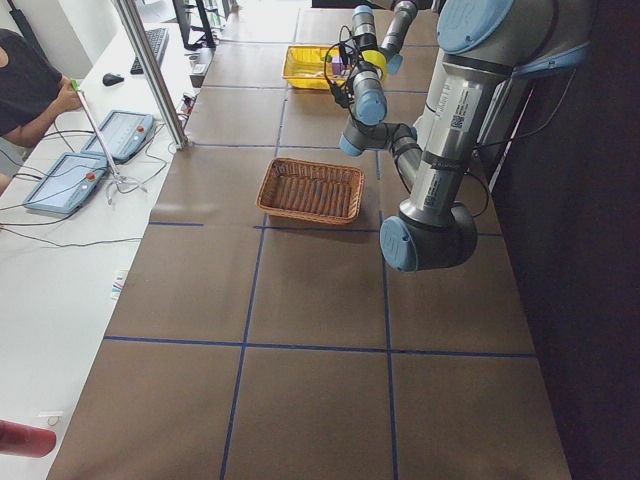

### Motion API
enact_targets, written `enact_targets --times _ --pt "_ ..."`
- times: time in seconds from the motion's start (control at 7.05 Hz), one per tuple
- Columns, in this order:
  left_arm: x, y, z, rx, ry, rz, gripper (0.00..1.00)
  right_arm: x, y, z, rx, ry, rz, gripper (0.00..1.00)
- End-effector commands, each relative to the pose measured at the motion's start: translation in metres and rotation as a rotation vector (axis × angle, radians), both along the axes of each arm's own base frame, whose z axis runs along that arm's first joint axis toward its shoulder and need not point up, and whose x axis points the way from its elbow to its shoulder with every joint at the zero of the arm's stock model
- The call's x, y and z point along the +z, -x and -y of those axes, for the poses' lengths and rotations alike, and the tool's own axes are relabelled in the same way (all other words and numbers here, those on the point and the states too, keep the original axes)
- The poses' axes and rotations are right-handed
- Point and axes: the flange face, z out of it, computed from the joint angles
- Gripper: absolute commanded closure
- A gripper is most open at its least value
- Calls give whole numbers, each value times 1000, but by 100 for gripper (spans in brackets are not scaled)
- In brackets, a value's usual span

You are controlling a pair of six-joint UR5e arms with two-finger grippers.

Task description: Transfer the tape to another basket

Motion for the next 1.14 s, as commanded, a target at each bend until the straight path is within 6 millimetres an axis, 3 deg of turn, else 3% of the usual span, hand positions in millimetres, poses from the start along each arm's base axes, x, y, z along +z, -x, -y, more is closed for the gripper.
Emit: enact_targets --times 0.0,0.14,0.28,0.43,0.57,0.99 --pt "0 0 0 3 3 -1 29 0 0 -1 -1 0 2 1" --pt "0 0 0 23 26 -3 53 0 0 -2 -2 0 2 0" --pt "0 0 -1 34 38 -5 85 -2 -2 -2 -1 -2 7 0" --pt "0 0 -1 36 38 -5 95 -2 -2 -2 -1 -2 8 0" --pt "0 0 -1 36 38 -5 99 -3 -3 -2 1 -2 9 0" --pt "1 9 -1 28 32 -8 100 -4 -5 -2 2 -3 14 0"
